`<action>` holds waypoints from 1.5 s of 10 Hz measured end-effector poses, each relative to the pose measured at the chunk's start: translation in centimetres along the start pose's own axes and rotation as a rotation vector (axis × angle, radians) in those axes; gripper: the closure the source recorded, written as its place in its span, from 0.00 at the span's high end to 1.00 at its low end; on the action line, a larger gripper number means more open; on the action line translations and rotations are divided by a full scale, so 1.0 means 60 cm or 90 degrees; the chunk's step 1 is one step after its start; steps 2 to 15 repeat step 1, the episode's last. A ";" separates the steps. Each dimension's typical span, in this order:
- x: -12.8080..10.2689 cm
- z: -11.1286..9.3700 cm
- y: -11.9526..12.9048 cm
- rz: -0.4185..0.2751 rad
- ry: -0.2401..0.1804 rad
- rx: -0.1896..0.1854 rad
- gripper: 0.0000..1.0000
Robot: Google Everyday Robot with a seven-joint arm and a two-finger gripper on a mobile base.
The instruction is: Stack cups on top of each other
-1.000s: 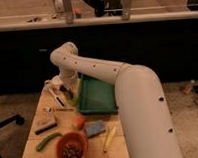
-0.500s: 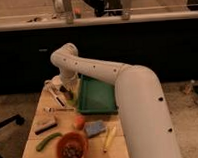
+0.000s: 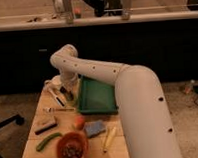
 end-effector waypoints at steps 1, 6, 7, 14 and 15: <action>0.002 0.005 0.004 -0.001 0.000 -0.005 0.20; 0.002 0.005 0.004 -0.001 0.000 -0.005 0.20; 0.002 0.005 0.004 -0.001 0.000 -0.005 0.20; 0.002 0.005 0.004 -0.001 0.000 -0.005 0.20; 0.002 0.005 0.004 -0.001 0.000 -0.005 0.20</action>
